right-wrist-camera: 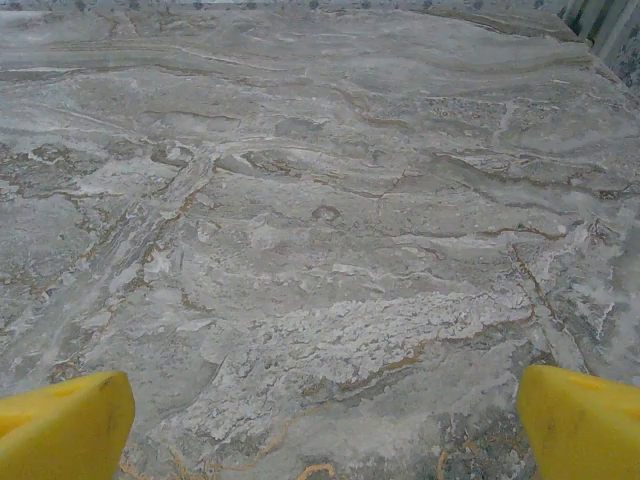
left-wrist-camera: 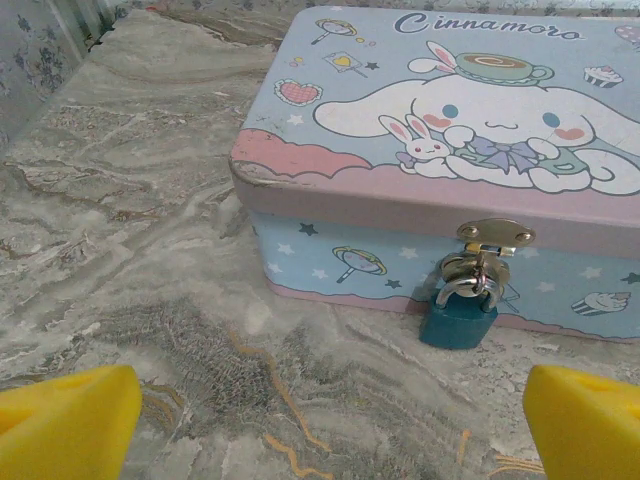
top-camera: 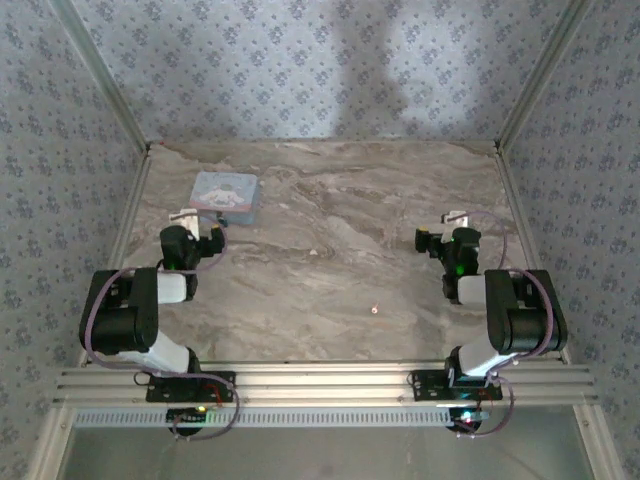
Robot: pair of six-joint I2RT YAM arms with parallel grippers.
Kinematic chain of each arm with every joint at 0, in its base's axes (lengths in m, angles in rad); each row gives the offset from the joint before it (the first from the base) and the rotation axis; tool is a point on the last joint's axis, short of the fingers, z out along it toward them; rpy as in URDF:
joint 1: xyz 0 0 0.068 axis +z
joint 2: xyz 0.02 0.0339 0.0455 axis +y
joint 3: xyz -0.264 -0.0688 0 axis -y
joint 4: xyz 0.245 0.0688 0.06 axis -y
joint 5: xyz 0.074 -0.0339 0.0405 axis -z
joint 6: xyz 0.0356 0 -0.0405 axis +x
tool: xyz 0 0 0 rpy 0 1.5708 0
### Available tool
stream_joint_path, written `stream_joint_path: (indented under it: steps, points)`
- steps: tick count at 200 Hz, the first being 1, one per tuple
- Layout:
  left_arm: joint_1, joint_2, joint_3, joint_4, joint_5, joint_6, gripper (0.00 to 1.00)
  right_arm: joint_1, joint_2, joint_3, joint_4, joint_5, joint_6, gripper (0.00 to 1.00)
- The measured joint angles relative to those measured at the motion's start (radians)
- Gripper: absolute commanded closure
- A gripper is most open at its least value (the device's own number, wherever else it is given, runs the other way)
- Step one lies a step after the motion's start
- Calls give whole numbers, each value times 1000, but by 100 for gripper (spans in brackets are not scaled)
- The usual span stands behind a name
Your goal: Unlock a padlock with a key
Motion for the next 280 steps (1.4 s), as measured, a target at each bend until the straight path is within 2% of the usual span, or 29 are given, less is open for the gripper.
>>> stream_joint_path:
  steps: [203, 221, 244, 280]
  points:
    - [0, -7, 0, -8, 0, 0, 2, -39, -8, 0, -7, -46, 5, 0]
    - [0, -66, 0, -69, -5, -5, 2, -47, -64, 0, -57, -39, 13, 0]
    - [0, -211, 6, -169, -22, -26, 2, -50, -193, 18, -181, -7, 40, 0]
    - [0, -401, 114, -422, -29, -193, 2, -49, -375, 123, -438, 6, 151, 0]
